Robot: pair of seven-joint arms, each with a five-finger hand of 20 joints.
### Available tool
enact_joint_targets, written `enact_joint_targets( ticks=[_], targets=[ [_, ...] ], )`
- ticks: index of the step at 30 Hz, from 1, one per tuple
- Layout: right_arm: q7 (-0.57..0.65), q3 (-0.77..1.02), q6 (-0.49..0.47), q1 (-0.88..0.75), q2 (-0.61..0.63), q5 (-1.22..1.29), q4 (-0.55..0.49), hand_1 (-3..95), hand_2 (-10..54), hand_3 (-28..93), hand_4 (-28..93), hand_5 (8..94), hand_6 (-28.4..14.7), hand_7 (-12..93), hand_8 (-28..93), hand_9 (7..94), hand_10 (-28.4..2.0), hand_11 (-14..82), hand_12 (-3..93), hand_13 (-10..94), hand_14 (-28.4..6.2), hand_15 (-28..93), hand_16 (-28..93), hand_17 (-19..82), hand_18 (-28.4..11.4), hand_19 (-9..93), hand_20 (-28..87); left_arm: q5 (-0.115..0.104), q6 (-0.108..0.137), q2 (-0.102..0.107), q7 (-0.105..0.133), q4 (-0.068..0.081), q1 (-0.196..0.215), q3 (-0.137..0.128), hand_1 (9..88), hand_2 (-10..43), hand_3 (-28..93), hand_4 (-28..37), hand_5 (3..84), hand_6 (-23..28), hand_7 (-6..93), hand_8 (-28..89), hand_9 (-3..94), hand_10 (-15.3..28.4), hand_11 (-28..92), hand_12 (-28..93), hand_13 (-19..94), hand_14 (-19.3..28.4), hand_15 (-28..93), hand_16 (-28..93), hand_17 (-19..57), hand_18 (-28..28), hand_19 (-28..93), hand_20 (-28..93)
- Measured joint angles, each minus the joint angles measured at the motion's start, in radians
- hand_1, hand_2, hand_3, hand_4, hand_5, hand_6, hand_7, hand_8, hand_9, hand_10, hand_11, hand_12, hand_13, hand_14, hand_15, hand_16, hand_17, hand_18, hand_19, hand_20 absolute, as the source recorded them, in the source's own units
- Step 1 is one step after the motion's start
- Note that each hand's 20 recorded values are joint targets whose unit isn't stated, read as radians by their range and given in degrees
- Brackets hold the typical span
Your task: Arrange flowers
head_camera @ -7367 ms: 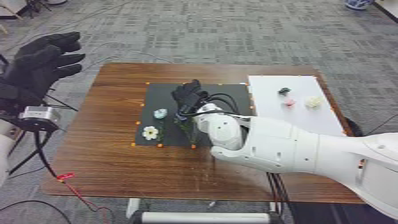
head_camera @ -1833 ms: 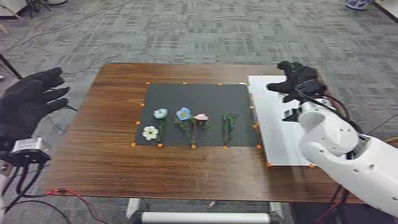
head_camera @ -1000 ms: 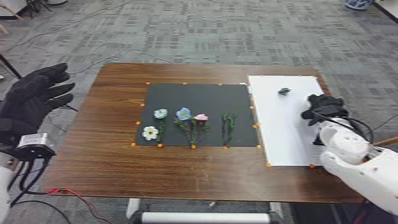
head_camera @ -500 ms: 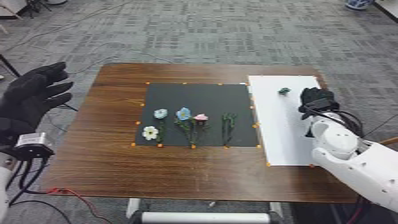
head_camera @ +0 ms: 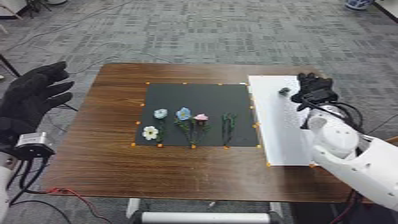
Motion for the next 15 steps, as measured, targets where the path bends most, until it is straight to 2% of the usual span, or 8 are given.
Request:
enact_joint_targets(
  ticks=[5,6,12,15],
  targets=[
    [0.006,0.013,-0.059,0.019,-0.001,0.052,0.061,34.1,-9.5,93,-23,19.5,-12.5,10,-6,20.7,-16.1,9.2,19.0,46,-12.6,83,22,25,-19.8,80,51,0.0,0.0,0.002,0.0,0.0,0.0,0.0,23.0,-3.9,69,-28.3,23.9,2.5,26.9,-12,16.3,11.0,30,14,9,14.0,47,-7,-10.3,20.0,39,12],
    [0.004,0.018,-0.078,0.023,-0.003,0.069,0.081,36.6,-9.5,93,-24,19.1,-12.8,9,-5,20.3,-16.0,8.8,18.3,46,-12.0,82,26,25,-19.7,80,50,0.0,0.0,0.003,0.0,0.0,0.0,0.0,23.0,-3.9,69,-28.3,23.8,2.5,26.9,-12,16.3,11.0,30,14,9,13.9,47,-7,-10.3,20.0,39,12],
    [-0.017,0.022,-0.275,0.066,-0.031,0.18,0.23,44.5,-9.5,93,-20,15.3,-14.1,7,-4,18.9,-16.9,6.6,14.1,46,-9.1,80,34,27,-19.8,81,49,0.0,-0.001,0.005,0.0,0.0,0.001,-0.001,23.0,-3.8,69,-28.3,23.8,2.5,26.9,-12,16.3,11.0,30,14,9,13.8,47,-7,-10.3,20.0,39,12],
    [-0.026,0.026,-0.308,0.082,-0.049,0.224,0.303,44.6,-9.5,93,-17,14.4,-13.3,7,-3,21.6,-17.3,7.3,12.3,48,-8.9,80,35,28,-20.1,82,49,0.0,-0.001,0.006,0.0,0.0,0.001,-0.001,23.0,-3.8,69,-28.3,23.8,2.5,26.9,-12,16.3,11.0,30,14,9,13.9,47,-7,-10.3,20.0,39,12]
  ],
)
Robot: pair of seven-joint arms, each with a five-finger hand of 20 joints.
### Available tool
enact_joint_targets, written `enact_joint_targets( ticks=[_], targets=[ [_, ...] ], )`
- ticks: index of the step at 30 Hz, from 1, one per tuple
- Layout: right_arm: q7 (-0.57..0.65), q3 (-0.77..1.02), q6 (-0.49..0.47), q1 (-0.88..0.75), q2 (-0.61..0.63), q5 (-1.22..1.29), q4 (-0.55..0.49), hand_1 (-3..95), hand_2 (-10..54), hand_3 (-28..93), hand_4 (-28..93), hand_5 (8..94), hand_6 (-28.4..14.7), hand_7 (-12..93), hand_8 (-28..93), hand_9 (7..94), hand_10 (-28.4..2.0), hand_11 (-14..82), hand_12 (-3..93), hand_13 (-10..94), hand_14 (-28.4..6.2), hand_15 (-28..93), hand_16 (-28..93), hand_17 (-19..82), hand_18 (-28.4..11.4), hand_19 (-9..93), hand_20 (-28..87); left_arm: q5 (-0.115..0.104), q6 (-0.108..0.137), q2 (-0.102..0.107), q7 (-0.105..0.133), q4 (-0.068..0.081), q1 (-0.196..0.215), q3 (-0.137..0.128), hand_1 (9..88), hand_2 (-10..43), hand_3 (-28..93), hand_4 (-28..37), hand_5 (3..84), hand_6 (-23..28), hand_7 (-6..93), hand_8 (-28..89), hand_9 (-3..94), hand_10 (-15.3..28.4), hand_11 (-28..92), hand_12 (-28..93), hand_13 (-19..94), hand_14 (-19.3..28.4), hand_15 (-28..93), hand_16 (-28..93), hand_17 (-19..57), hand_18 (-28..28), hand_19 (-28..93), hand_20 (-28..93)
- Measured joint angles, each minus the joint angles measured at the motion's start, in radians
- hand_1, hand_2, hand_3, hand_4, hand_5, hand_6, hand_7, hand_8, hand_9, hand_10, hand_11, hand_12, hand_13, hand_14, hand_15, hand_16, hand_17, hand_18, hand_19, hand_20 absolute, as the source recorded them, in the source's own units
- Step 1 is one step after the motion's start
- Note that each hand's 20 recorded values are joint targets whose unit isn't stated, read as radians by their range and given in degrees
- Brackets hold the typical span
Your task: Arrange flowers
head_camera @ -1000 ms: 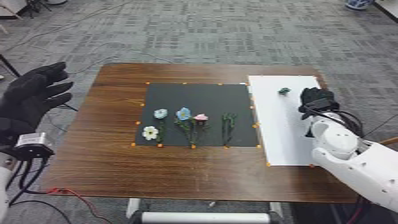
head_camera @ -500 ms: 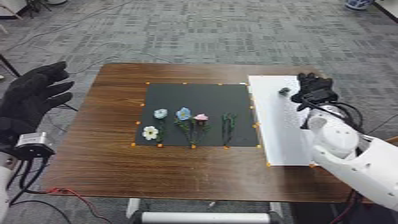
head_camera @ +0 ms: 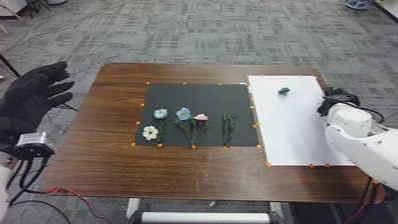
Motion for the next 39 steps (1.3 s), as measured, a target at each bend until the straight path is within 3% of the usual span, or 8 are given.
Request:
enact_joint_targets(
  ticks=[8,13,16,20,22,24,31,39],
  targets=[
    [-0.061,0.09,-0.01,-0.042,-0.004,0.054,0.016,41.2,-9.5,93,-23,19.8,-10.4,13,-7,33.7,-11.8,15.2,14.0,53,-8.5,80,37,30,-21.1,84,50,0.0,0.0,0.003,0.0,0.0,0.002,-0.003,23.1,-3.8,69,-28.3,23.9,2.5,27.0,-12,16.4,11.0,30,14,9,13.9,47,-7,-10.3,20.0,39,12],
    [-0.091,0.076,0.003,-0.05,0.01,0.029,-0.039,38.7,-9.5,93,-25,26.5,-7.5,19,-10,39.1,-10.2,18.6,14.5,56,-9.1,81,34,31,-21.3,85,50,0.0,0.0,0.003,0.0,0.0,0.003,-0.006,23.1,-3.8,69,-28.3,23.9,2.5,27.0,-12,16.3,11.1,30,14,9,13.9,47,-7,-10.3,20.0,39,12],
    [-0.104,0.075,0.008,-0.052,0.01,0.018,-0.072,35.9,-9.5,93,-27,33.6,-4.5,22,-12,44.7,-10.9,22.2,16.4,57,-9.5,83,30,31,-21.1,86,51,0.0,-0.001,0.003,0.0,0.0,0.003,-0.005,23.0,-3.8,69,-28.3,23.8,2.5,27.0,-12,16.3,11.0,30,14,9,13.9,47,-7,-10.3,20.0,39,12],
    [-0.121,0.094,0.013,-0.067,0.008,0.007,-0.113,39.3,-9.5,87,-28,50.5,1.2,31,-16,63.1,-7.5,26.6,22.6,63,-6.0,78,32,36,-20.1,87,51,0.0,-0.002,0.003,0.0,0.0,0.003,-0.004,23.0,-3.9,69,-28.3,23.8,2.4,27.1,-12,16.3,11.0,30,14,9,13.9,47,-7,-10.3,20.0,39,12],
    [-0.121,0.096,0.015,-0.071,0.004,-0.004,-0.123,46.3,-9.5,83,-28,56.6,2.3,39,-7,74.9,-5.3,19.0,37.4,66,-2.7,72,38,38,-19.1,86,52,0.0,-0.001,0.003,-0.001,0.0,0.003,-0.004,23.0,-3.9,69,-28.3,23.8,2.4,27.1,-12,16.4,11.1,30,14,9,13.9,47,-7,-10.3,20.0,39,12],
    [-0.116,0.095,0.019,-0.071,-0.003,-0.016,-0.124,52.6,-9.5,81,-28,65.9,3.2,48,1,82.9,-4.3,19.9,45.0,70,-0.8,68,41,40,-18.6,87,52,0.0,-0.001,0.002,-0.001,0.0,0.004,-0.004,23.1,-3.9,69,-28.3,23.8,2.4,27.1,-12,16.4,11.0,30,14,9,13.9,47,-7,-10.3,20.0,39,12],
    [-0.118,0.098,0.079,-0.09,-0.012,-0.034,-0.139,52.5,-9.5,85,-28,73.6,2.5,47,-1,87.0,-4.3,19.5,47.5,74,-1.3,67,42,42,-19.5,88,52,0.0,-0.001,0.002,-0.003,-0.001,0.004,-0.005,23.1,-3.9,69,-28.3,23.8,2.4,27.1,-12,16.5,11.2,30,14,9,13.9,47,-7,-10.3,20.1,40,12],
    [-0.204,0.03,0.325,-0.1,0.014,-0.004,-0.281,52.5,-9.5,86,-28,74.2,2.1,47,-2,87.5,-4.4,19.5,48.1,74,-1.7,68,43,42,-19.6,89,52,0.0,-0.001,0.002,-0.004,-0.002,0.001,-0.008,23.1,-3.8,69,-28.3,23.8,2.5,27.1,-12,16.5,11.1,30,14,9,13.9,47,-7,-10.3,20.0,40,12]
  ],
)
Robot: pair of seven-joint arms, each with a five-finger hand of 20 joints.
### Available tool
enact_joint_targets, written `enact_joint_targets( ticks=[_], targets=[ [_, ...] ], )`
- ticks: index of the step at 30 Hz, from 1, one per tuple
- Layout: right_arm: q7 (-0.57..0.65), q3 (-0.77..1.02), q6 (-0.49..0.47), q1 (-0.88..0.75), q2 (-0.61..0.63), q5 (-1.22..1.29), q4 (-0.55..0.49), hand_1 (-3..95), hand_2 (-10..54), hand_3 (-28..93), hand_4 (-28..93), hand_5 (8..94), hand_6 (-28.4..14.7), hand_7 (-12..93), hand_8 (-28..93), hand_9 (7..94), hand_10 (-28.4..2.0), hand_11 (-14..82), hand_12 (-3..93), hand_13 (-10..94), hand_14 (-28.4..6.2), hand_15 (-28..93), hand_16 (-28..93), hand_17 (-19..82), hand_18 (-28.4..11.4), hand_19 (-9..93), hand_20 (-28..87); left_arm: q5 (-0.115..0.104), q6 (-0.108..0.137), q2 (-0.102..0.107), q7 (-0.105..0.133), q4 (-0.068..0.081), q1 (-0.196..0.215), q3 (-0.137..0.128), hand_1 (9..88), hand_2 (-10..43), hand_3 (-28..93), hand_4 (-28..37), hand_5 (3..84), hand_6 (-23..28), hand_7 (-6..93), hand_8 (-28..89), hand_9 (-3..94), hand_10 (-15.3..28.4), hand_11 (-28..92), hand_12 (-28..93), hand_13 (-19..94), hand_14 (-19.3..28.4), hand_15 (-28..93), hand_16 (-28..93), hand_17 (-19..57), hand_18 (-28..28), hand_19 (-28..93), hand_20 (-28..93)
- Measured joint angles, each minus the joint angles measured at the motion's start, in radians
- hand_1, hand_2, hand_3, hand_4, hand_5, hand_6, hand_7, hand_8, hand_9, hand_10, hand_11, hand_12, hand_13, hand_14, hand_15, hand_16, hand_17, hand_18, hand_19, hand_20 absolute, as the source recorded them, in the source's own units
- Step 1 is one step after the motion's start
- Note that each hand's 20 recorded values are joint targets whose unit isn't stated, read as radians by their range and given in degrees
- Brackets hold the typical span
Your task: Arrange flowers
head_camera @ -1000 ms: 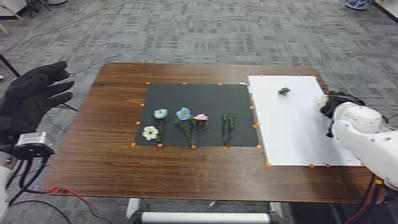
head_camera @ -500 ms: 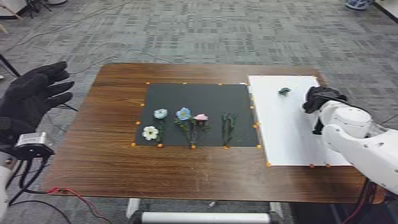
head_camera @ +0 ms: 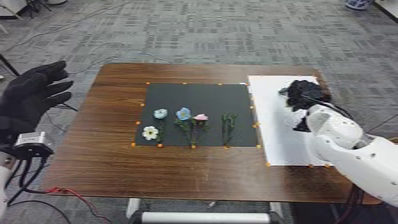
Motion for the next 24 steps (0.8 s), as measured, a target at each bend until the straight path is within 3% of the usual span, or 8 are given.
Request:
enact_joint_targets(
  ticks=[7,14,19,24],
  targets=[
    [-0.083,-0.119,0.031,0.115,-0.066,-0.03,-0.053,52.6,-9.5,85,-28,73.9,2.2,47,-2,87.5,-4.3,19.5,48.2,74,-2.1,69,43,42,-19.4,89,53,0.0,0.0,0.002,-0.005,0.003,-0.02,0.021,23.0,-3.9,69,-28.3,23.8,2.4,27.2,-12,16.5,11.1,30,14,9,13.9,47,-7,-10.3,20.0,40,12],
    [-0.115,-0.242,0.001,0.231,-0.203,-0.077,0.027,52.4,-9.5,85,-28,73.8,2.5,48,-2,87.6,-3.9,19.4,47.8,74,-2.9,71,42,42,-19.3,89,53,0.0,-0.001,0.01,-0.008,0.006,-0.037,0.032,23.2,-3.7,69,-28.3,23.9,2.5,27.1,-12,16.5,11.1,30,14,9,13.9,47,-7,-10.3,20.0,40,12],
    [-0.083,-0.423,-0.018,0.325,-0.242,-0.209,0.075,52.3,-9.5,85,-28,73.7,2.7,48,-3,87.8,-3.9,19.2,47.4,74,-3.0,71,41,41,-19.5,89,53,0.0,-0.001,0.011,-0.008,0.006,-0.036,0.031,23.1,-3.9,69,-28.3,23.8,2.4,27.1,-12,16.6,11.1,30,14,9,13.9,47,-7,-10.3,20.0,40,12],
    [-0.067,-0.47,-0.067,0.337,-0.257,-0.234,0.115,52.2,-9.5,85,-28,73.6,2.9,48,-3,87.8,-3.9,19.0,47.2,73,-3.1,72,41,41,-19.5,89,53,0.0,-0.002,0.011,-0.007,0.006,-0.035,0.029,23.0,-3.9,69,-28.3,23.8,2.4,27.1,-12,16.6,11.1,30,14,9,13.9,47,-7,-10.3,20.1,39,12]
  ],
)
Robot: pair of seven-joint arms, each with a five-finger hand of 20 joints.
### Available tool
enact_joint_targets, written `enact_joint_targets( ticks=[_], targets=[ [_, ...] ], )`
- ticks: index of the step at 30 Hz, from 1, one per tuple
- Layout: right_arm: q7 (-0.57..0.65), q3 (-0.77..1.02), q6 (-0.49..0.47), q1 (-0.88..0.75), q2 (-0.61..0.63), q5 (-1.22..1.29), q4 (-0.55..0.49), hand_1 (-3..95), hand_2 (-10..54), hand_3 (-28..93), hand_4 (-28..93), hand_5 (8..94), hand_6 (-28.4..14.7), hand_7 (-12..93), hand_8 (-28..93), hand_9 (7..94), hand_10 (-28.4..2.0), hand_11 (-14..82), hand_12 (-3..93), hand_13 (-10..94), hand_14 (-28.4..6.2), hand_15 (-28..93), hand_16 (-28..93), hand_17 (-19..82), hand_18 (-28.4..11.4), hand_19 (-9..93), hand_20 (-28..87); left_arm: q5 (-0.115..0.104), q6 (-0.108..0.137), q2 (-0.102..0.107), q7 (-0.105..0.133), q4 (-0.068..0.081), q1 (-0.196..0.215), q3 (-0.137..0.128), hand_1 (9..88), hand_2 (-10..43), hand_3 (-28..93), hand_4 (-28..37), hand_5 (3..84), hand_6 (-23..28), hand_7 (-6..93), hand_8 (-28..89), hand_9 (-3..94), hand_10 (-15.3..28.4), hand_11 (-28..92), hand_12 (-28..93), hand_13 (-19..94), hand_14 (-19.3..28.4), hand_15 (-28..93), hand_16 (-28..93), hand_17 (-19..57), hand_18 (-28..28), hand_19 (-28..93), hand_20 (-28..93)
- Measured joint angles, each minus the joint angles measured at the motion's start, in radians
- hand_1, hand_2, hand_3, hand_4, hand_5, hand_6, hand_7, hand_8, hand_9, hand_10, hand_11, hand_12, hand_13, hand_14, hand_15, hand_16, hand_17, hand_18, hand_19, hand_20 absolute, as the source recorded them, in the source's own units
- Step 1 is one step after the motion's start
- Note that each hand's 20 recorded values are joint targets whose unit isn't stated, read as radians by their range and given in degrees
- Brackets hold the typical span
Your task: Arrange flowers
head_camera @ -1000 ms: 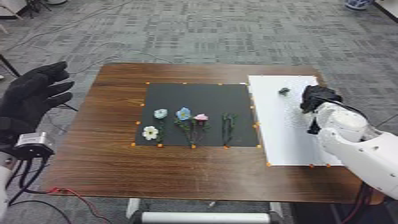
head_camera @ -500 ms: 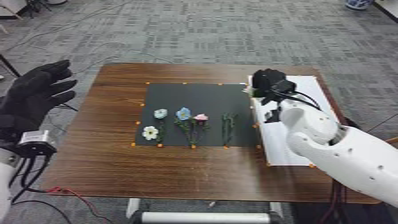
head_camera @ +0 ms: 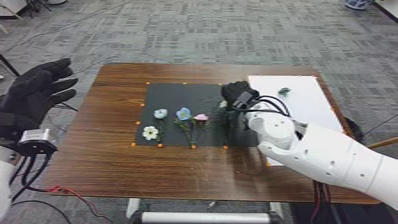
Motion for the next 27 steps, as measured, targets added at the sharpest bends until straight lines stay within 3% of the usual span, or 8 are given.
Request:
enact_joint_targets(
  ticks=[16,21,23,27],
  targets=[
    [0.006,-0.005,0.009,-0.005,0.017,0.039,0.0,41.2,-9.5,82,-28,65.5,2.5,45,0,81.5,-4.0,15.9,45.4,70,-5.3,76,35,39,-19.7,89,55,0.0,-0.008,0.0,0.001,0.0,0.008,-0.005,23.0,-3.8,69,-28.3,23.8,2.4,27.0,-12,16.6,11.2,30,14,9,13.9,47,-7,-10.3,20.0,40,12],
    [-0.005,-0.002,0.019,-0.005,0.034,0.055,-0.032,34.5,-9.5,85,-28,61.0,1.9,40,-1,72.8,-7.0,28.4,33.3,69,-6.0,77,35,38,-20.6,88,56,0.0,-0.01,0.0,0.0,0.0,0.008,-0.005,23.0,-3.8,69,-28.3,23.8,2.4,27.1,-12,16.6,11.1,30,14,9,13.9,47,-7,-10.3,20.1,40,12],
    [-0.018,0.007,0.022,-0.007,0.038,0.062,-0.042,31.4,-9.5,88,-28,58.9,1.6,38,-13,68.5,-8.8,33.2,26.7,69,-6.4,77,34,37,-20.9,88,56,0.0,-0.011,0.0,-0.001,0.001,0.007,-0.005,23.0,-3.8,69,-28.3,23.8,2.4,27.1,-12,16.6,11.1,30,14,9,14.0,47,-7,-10.3,20.1,40,12],
    [-0.033,0.039,0.029,-0.022,0.045,0.071,-0.055,28.0,-9.5,89,-27,51.6,-0.8,36,-16,60.0,-10.7,33.4,25.1,67,-7.2,77,35,36,-21.5,88,57,0.0,-0.011,0.001,-0.001,0.002,0.006,-0.005,22.9,-3.8,69,-28.3,23.9,2.4,27.1,-12,16.6,11.1,30,14,9,13.9,47,-7,-10.4,20.1,40,12]
  ],
)
